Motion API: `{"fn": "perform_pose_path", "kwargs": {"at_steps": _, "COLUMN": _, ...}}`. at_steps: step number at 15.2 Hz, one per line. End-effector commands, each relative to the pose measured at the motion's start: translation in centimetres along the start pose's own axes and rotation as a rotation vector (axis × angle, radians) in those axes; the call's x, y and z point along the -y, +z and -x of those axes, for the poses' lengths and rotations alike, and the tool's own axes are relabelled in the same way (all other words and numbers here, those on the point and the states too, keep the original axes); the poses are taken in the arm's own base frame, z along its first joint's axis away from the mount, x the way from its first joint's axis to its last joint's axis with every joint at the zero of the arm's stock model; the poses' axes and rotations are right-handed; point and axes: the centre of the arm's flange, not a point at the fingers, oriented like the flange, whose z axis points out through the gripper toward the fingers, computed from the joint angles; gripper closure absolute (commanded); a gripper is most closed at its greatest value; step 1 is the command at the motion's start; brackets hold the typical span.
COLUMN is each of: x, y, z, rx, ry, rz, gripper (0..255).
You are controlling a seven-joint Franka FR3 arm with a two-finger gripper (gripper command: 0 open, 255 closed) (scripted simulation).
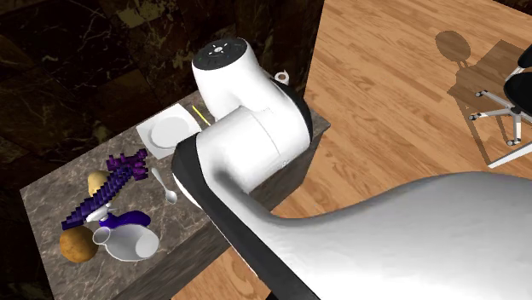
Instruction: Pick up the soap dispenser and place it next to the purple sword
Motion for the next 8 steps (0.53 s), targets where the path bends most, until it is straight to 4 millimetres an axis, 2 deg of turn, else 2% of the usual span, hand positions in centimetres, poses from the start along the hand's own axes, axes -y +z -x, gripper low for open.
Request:
{"fn": "perform_pose_path", "kwargs": {"at_steps": 1, "x": -0.6, "y": 1.1, "z": -2.4, "rx": -0.003, "ry": 0.001, "rz": 0.0, "gripper": 0}}
{"fn": "perform_pose_path", "kwargs": {"at_steps": 8, "x": -2.6, "y": 5.2, "z": -10.3, "rx": -0.012, "ry": 0.007, "rz": -0.003, "gripper": 0}}
